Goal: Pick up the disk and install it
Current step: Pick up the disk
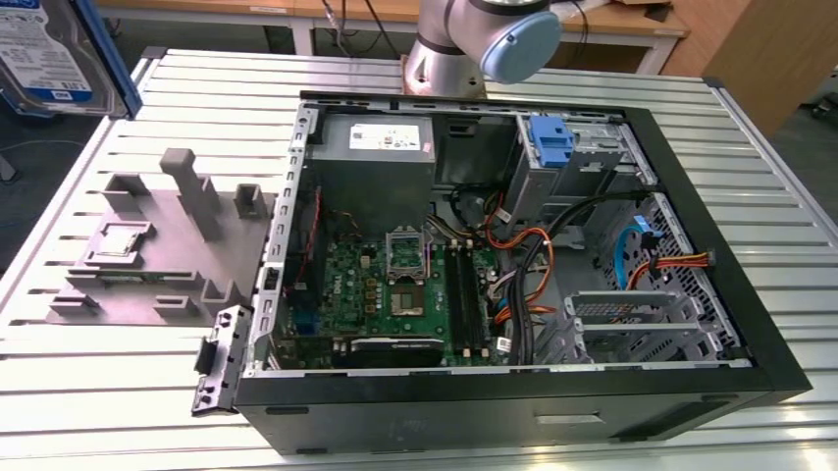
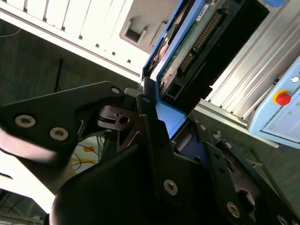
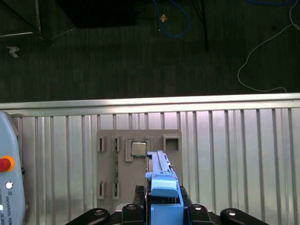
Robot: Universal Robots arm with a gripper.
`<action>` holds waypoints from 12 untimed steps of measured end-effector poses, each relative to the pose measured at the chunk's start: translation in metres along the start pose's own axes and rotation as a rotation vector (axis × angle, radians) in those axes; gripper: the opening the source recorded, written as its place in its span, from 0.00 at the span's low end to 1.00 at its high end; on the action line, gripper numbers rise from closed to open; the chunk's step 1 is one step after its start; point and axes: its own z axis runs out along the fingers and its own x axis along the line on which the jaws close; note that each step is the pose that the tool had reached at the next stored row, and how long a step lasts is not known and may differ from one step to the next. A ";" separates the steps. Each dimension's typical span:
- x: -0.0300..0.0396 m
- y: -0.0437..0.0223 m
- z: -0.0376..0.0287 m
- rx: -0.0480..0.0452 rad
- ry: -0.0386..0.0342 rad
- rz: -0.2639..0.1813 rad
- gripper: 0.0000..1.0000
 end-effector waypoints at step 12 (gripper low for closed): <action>0.0018 0.0003 -0.0178 0.0003 0.0050 0.000 0.36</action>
